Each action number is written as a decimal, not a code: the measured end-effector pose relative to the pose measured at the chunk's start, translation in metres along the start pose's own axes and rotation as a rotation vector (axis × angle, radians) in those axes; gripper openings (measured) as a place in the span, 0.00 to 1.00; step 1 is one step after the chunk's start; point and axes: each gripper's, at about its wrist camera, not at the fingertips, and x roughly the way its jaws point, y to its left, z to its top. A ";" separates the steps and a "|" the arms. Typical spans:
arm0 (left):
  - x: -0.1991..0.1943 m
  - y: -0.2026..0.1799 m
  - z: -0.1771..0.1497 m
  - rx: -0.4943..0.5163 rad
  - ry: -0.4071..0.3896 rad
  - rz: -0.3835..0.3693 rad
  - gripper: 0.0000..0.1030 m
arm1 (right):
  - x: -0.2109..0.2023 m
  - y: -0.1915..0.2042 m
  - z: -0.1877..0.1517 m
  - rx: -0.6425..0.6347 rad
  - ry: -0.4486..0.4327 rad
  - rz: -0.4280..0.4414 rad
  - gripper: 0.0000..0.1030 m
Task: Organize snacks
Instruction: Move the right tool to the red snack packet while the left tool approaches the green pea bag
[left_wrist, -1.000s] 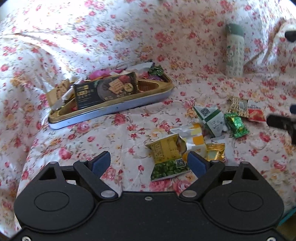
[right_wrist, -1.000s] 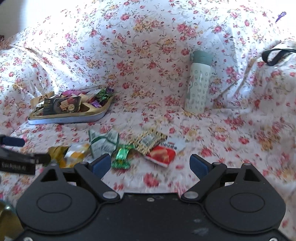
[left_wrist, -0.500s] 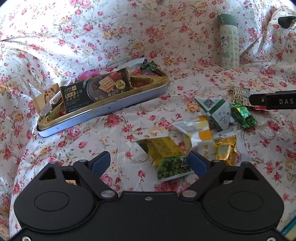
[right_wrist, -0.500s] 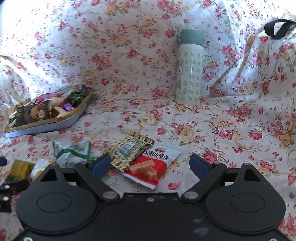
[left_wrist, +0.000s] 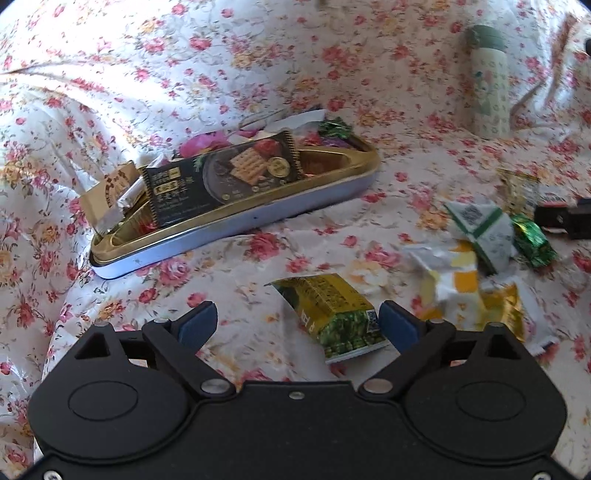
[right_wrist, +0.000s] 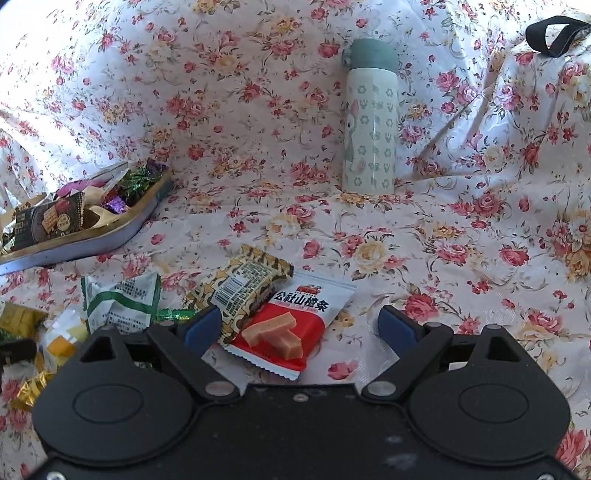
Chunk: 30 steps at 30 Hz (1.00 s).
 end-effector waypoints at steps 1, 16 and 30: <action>0.002 0.003 0.001 -0.006 -0.002 0.009 0.93 | 0.000 0.001 0.000 -0.004 0.003 -0.002 0.94; -0.008 0.031 -0.006 -0.133 -0.111 0.014 0.94 | 0.002 0.001 0.000 -0.012 0.007 -0.008 0.94; 0.015 0.024 -0.005 -0.094 -0.050 0.075 0.83 | 0.002 0.001 0.000 -0.009 0.005 -0.008 0.94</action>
